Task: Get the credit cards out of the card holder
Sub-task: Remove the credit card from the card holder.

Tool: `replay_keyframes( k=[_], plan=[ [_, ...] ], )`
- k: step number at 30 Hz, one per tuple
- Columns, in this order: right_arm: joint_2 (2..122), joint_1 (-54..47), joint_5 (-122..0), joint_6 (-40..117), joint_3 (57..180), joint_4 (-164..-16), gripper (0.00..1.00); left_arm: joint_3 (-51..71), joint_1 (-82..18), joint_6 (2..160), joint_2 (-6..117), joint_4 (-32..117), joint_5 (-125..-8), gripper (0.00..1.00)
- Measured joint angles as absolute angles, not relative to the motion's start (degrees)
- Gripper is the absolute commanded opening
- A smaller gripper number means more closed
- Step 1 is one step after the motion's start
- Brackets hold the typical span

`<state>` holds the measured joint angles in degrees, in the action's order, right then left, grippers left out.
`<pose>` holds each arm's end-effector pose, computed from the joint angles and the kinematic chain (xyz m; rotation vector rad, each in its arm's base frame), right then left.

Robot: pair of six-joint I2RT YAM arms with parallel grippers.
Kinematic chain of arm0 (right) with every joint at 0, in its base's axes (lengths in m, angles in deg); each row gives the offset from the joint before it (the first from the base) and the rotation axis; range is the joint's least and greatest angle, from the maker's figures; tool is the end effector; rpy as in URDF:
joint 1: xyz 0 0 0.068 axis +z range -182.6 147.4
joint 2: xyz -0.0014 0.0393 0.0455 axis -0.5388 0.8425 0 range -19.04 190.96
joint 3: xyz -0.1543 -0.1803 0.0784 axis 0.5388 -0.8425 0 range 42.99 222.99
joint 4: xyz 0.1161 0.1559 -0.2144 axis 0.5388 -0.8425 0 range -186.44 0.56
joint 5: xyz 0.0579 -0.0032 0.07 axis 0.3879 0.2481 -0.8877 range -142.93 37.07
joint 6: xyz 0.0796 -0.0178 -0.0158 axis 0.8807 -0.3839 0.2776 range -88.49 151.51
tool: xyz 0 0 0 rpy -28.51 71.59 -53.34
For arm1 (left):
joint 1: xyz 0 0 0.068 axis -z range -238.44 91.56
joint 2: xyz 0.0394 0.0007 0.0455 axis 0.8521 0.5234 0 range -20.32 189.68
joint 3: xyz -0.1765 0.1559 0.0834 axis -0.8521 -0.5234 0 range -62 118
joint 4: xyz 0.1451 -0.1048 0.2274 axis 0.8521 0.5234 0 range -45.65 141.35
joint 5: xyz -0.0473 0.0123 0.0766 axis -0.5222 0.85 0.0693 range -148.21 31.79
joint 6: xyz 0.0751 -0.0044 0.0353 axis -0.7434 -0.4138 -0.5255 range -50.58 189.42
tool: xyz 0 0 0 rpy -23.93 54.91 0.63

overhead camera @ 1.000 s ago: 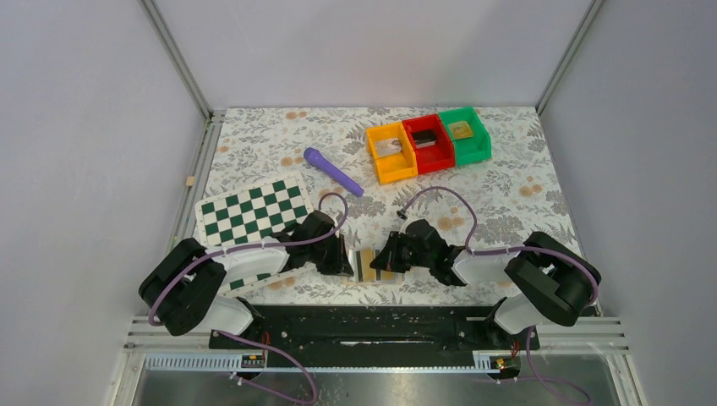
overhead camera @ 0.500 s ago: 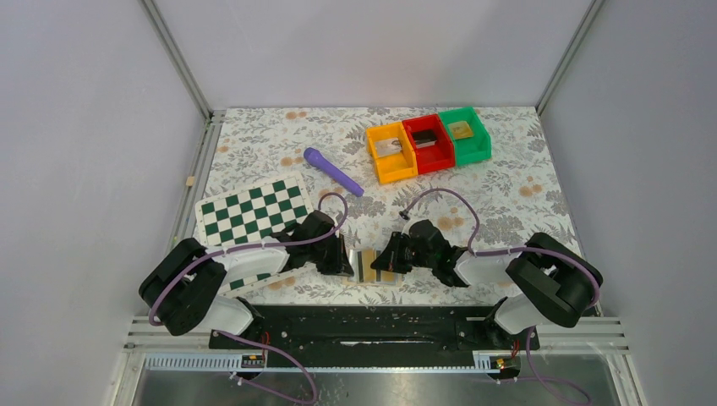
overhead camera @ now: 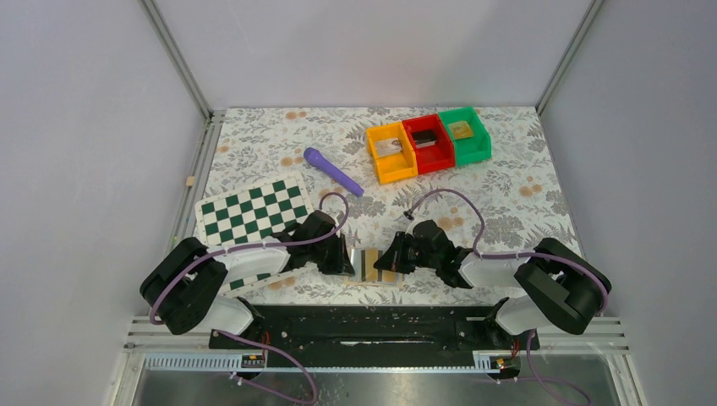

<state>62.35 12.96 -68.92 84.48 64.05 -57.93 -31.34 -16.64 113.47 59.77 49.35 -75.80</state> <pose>0.1944 0.2268 0.0729 -0.0427 2.3429 1.2604 0.1987 -0.2069 0.0640 0.0825 2.7491 -0.9110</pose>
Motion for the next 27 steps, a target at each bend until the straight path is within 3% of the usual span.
replay_keyframes(
  k=[2,4,7,9,10,11,17,20,23,24,25,27],
  plan=[
    [62.35,12.96,-69.0,84.46,64.05,-57.93,0.1,-31.34,-16.64,113.45,59.77,49.35,-75.8,0.14],
    [62.35,12.87,-69.07,84.4,64.05,-57.93,0.0,-31.34,-16.64,113.47,59.79,49.35,-75.8,0.14],
    [62.33,12.77,-69.13,84.29,64.05,-58.07,0.0,-31.34,-16.64,113.47,59.79,49.35,-75.8,0.14],
    [62.33,12.7,-69.18,84.29,64.05,-58.11,0.11,-31.34,-16.64,113.47,59.79,49.35,-75.8,0.14],
    [62.24,12.66,-69.18,84.27,64.05,-58.28,0.09,-31.34,-16.64,113.47,59.79,49.35,-75.8,0.14],
    [62.13,12.63,-69.2,84.31,64.05,-58.44,0.0,-31.34,-16.64,113.45,59.79,49.37,-75.8,0.14],
    [60.77,12.2,-69.57,84.0,64.05,-59.53,0.0,-31.26,-16.66,113.45,59.79,49.35,-75.75,0.14],
    [60.6,12.07,-69.68,84.0,63.98,-59.79,0.03,-31.23,-16.66,113.45,59.79,49.37,-75.73,0.15],
    [60.01,11.85,-69.77,83.89,63.72,-60.19,0.14,-31.23,-16.66,113.45,59.79,49.35,-75.62,0.15],
    [59.83,11.83,-69.83,83.79,63.67,-60.36,0.12,-31.23,-16.66,113.47,59.79,49.35,-75.6,0.15],
    [59.73,11.78,-69.97,83.74,63.67,-60.49,0.02,-31.23,-16.66,113.47,59.79,49.35,-75.6,0.15],
    [59.53,11.5,-70.03,83.22,63.67,-60.54,0.0,-31.26,-16.66,113.45,59.79,49.35,-75.58,0.15]
  ],
)
